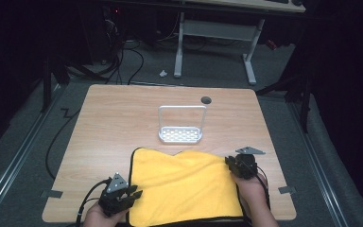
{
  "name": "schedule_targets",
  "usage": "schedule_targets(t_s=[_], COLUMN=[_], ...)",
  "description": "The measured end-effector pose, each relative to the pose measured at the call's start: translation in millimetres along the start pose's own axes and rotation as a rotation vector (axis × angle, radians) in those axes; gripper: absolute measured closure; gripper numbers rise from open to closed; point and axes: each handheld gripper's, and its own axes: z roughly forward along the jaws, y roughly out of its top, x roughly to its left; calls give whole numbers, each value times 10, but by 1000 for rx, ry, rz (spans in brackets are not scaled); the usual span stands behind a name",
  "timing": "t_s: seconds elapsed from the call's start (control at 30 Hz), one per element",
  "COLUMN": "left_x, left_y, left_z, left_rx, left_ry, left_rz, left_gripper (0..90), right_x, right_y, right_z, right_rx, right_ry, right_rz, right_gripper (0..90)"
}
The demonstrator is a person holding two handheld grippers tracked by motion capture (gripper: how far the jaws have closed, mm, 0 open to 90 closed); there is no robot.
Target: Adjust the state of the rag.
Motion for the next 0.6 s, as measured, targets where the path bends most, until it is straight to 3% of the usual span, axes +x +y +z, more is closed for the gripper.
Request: schedule_targets(t_s=[0.07, 0.1, 0.2, 0.27, 0.3, 0.4, 0.5, 0.6], left_x=[2, -1, -20, -44, -52, -55, -58, -62], left_y=[5, 6, 16, 23, 24, 13, -14, -19], left_z=[7, 12, 34, 42, 42, 22, -22, -71], left_rx=[-2, -4, -7, -5, -2, 4, 18, 24], left_ry=[3, 6, 4, 6, 10, 0, -16, -30], left_rz=[-1, 0, 5, 11, 17, 7, 5, -10], left_gripper=[677, 677, 677, 673, 669, 663, 657, 637], right_x=[33, 46, 98, 142, 151, 134, 152, 198], right_y=[60, 109, 230, 178, 115, -142, -437, -611], right_z=[-77, -180, -646, -911, -954, -899, -749, -631], right_rx=[-35, -89, -270, -329, -318, -194, -73, -5], right_ry=[-21, -27, -38, -36, -34, 9, 26, 36], right_rz=[-33, -45, -58, -75, -72, -42, -51, -65], right_gripper=[833, 832, 825, 807, 791, 765, 767, 768])
